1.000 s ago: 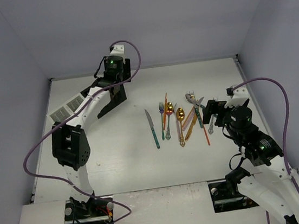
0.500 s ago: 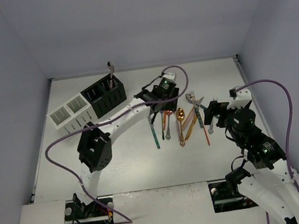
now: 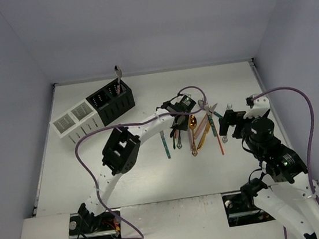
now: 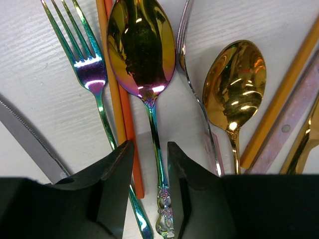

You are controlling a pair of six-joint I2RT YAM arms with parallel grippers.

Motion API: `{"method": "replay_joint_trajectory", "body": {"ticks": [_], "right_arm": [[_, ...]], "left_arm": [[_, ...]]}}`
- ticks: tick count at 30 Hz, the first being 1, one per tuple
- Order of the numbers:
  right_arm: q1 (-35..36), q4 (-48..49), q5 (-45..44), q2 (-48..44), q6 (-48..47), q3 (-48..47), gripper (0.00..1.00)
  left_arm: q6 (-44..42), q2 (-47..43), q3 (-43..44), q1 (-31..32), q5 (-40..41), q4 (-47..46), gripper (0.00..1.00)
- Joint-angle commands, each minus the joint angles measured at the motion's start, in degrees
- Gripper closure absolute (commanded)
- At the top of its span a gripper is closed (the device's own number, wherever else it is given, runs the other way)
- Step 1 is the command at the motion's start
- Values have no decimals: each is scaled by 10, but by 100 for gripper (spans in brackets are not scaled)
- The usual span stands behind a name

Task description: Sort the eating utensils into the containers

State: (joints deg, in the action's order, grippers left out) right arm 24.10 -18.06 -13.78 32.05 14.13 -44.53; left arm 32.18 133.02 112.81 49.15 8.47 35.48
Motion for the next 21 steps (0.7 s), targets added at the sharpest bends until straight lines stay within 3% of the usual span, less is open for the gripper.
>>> {"method": "replay_joint_trajectory", "body": {"ticks": [1,17,21], "right_arm": [[3,22,-5,2,13,-18,0],[3,19,-15,6,21,-15,0],[3,19,-18,6,21,-16,0]], "left_arm": [[12,-15,30,-1,7,4,73],[17,29,56,-2,3,11,78],[25,36,57,-10,-1,21,91]]}}
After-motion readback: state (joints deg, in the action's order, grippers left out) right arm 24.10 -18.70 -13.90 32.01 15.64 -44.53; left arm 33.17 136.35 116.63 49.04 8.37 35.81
